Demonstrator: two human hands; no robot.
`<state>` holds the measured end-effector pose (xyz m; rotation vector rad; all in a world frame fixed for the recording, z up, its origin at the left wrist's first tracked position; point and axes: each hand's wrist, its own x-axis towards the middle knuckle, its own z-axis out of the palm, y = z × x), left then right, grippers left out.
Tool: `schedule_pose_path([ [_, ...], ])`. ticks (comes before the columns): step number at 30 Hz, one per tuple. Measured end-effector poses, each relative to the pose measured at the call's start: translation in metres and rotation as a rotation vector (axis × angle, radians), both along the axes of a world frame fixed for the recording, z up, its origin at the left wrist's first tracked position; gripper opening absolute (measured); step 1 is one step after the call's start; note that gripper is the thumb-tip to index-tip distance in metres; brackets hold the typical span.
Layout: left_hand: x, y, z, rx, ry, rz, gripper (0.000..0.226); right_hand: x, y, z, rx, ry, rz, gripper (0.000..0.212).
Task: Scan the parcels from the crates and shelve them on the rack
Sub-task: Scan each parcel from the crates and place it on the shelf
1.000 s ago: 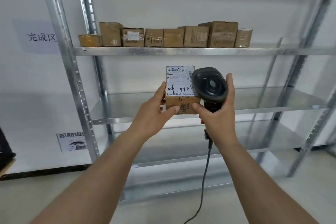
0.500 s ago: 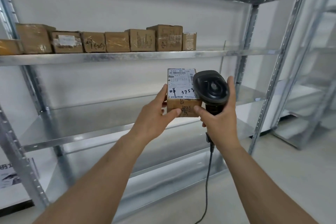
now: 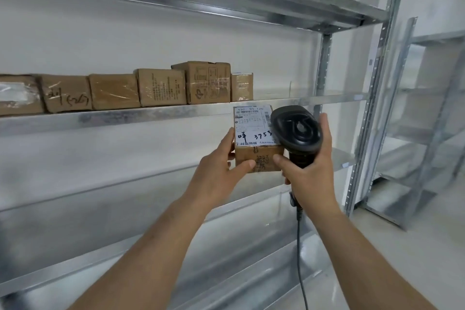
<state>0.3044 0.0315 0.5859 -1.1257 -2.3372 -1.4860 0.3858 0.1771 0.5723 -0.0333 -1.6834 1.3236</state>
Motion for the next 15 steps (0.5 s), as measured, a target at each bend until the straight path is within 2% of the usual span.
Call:
schedule_pose_path([
  [6, -0.057, 0.029, 0.013, -0.022, 0.039, -0.022, 0.073, -0.054, 0.029, 0.005, -0.02, 0.027, -0.024, 0.102],
  [15, -0.105, 0.103, 0.019, -0.004, 0.03, -0.033, 0.063, -0.091, 0.095, 0.014, 0.002, 0.028, -0.143, 0.101],
])
